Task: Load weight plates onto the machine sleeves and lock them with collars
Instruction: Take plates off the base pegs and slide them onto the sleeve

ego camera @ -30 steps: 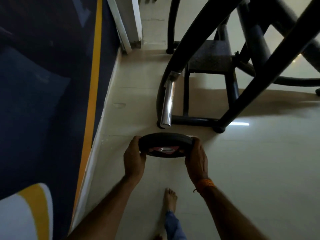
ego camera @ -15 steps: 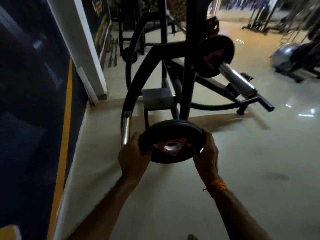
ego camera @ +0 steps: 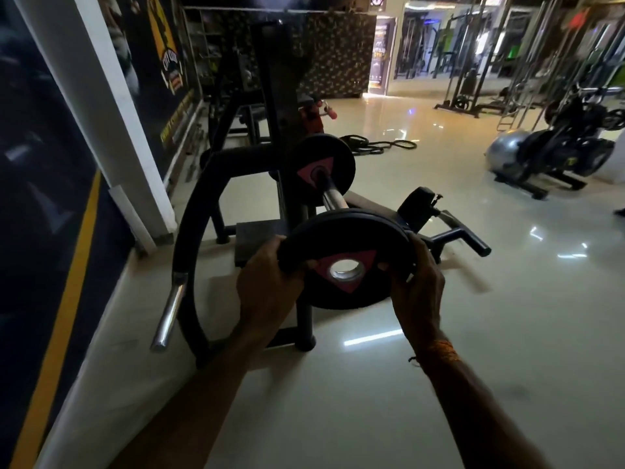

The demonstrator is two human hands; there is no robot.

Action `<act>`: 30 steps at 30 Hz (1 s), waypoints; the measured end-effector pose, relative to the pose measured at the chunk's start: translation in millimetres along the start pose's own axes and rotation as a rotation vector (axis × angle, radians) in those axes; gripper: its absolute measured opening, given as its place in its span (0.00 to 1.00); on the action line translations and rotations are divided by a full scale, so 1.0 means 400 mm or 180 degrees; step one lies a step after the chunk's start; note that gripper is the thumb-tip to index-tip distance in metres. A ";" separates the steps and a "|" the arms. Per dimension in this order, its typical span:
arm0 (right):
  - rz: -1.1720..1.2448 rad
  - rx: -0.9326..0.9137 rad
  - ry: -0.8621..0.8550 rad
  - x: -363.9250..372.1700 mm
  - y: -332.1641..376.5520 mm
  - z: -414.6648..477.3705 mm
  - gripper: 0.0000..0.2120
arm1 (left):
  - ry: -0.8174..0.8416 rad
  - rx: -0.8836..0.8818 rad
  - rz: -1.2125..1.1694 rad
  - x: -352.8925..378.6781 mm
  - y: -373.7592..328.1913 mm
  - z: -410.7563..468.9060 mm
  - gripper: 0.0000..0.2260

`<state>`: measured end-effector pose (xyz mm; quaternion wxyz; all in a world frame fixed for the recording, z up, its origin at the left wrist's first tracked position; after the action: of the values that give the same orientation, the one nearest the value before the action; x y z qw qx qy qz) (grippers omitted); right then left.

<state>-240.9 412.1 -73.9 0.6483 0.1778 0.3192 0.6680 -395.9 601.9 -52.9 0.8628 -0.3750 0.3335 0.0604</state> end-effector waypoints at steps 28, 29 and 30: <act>-0.0743 -0.0711 0.0553 0.235 -0.268 0.233 0.31 | -0.0545 0.1004 0.1692 0.263 -0.035 0.228 0.30; -0.0836 -0.0838 0.0557 0.246 -0.281 0.251 0.31 | -0.0569 0.1061 0.1775 0.270 -0.027 0.240 0.31; -0.0905 -0.0950 0.0561 0.260 -0.296 0.268 0.31 | -0.0574 0.1111 0.1833 0.281 -0.011 0.253 0.31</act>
<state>-91.9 529.5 -91.4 0.7247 -0.0260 0.2941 0.6226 -254.1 652.1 -69.8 0.8875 -0.1055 0.3534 0.2763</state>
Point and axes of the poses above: each hand's wrist, its own z-axis towards the middle knuckle, its own x-axis out of the palm, y = z × x, the point moved 3 cm from there along z, towards the middle knuckle, and after that the axes turned 7 degrees about z, right-handed, at the moved point
